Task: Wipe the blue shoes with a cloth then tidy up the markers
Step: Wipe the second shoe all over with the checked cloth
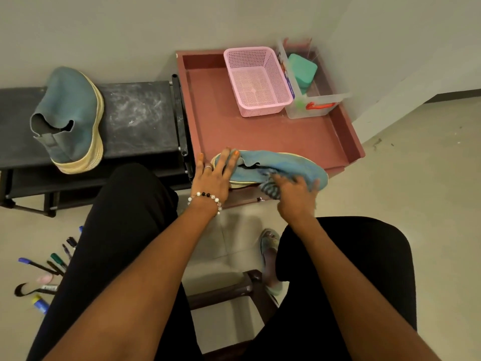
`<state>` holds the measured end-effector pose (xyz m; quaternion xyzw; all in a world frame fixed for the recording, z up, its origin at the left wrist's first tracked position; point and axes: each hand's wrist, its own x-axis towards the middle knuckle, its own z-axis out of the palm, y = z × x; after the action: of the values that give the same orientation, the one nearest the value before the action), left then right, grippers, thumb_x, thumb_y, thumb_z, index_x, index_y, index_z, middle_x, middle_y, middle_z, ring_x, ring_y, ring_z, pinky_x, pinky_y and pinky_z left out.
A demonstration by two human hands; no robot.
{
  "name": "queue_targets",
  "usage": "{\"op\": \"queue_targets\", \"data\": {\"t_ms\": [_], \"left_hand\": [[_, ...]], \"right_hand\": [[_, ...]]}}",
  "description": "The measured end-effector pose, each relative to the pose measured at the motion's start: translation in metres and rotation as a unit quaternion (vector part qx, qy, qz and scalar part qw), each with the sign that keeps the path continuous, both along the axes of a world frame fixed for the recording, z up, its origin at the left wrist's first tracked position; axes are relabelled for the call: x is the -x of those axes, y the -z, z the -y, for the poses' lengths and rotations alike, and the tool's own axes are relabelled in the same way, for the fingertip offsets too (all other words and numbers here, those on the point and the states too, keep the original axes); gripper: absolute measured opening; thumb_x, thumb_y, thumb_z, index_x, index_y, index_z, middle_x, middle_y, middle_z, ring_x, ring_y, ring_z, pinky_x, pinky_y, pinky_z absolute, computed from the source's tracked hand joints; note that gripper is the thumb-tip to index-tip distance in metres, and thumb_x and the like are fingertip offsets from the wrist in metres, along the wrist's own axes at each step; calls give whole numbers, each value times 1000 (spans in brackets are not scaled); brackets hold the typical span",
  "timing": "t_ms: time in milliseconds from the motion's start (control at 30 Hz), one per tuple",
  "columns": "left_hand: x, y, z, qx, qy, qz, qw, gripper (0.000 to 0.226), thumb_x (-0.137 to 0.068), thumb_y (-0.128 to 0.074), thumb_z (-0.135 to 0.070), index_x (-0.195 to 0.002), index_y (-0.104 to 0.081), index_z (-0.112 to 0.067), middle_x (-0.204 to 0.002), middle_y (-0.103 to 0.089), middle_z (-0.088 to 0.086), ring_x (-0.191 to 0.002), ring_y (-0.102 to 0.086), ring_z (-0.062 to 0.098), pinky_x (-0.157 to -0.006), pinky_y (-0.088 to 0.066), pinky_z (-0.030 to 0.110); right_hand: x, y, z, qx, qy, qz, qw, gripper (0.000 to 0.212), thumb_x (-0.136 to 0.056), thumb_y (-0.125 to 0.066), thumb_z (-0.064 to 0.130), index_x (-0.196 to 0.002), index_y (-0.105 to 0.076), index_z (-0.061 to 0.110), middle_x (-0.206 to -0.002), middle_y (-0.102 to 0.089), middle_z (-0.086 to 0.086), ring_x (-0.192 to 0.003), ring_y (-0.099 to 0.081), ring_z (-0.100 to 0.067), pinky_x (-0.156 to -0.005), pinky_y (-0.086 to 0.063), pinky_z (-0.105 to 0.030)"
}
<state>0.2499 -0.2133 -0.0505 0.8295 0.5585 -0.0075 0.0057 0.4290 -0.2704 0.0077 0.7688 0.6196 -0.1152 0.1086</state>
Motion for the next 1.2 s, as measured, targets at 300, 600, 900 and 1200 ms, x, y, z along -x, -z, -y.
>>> {"op": "queue_targets", "data": {"t_ms": [300,600,900,1200], "left_hand": [[-2,7,-3,-2,7,7,1000,65,-97,-42,-17,-153,-10,-23,-156,-23,3,-128,-44,39,-115,-10,53],[2,2,-3,5,-11,50,999,77,-87,-59,-8,-152,-20,-24,-151,-33,2,-115,-53,35,-114,-17,51],[2,4,-3,4,-7,53,999,72,-91,-53,-10,-152,-18,-24,-153,-32,2,-120,-52,34,-115,-15,52],[5,1,0,26,1,26,999,79,-97,-47,-22,-151,10,-27,-160,-5,-2,-142,-26,30,-116,1,50]], "right_hand": [[81,4,-28,-35,-29,-52,998,34,-91,-48,9,-124,-52,7,-120,-59,-15,-114,-52,-32,-96,-41,-40],[0,-4,-10,20,-131,48,990,61,-88,-47,-1,-145,-31,16,-142,-46,-7,-141,-26,-23,-119,-3,-46],[78,9,-24,-40,-61,-87,994,28,-88,-51,5,-115,-58,4,-113,-60,-14,-112,-51,-30,-94,-39,-36],[9,-3,-13,5,-182,-48,982,63,-88,-48,1,-147,-30,15,-148,-38,-10,-139,-30,-25,-117,-14,-38]]}}
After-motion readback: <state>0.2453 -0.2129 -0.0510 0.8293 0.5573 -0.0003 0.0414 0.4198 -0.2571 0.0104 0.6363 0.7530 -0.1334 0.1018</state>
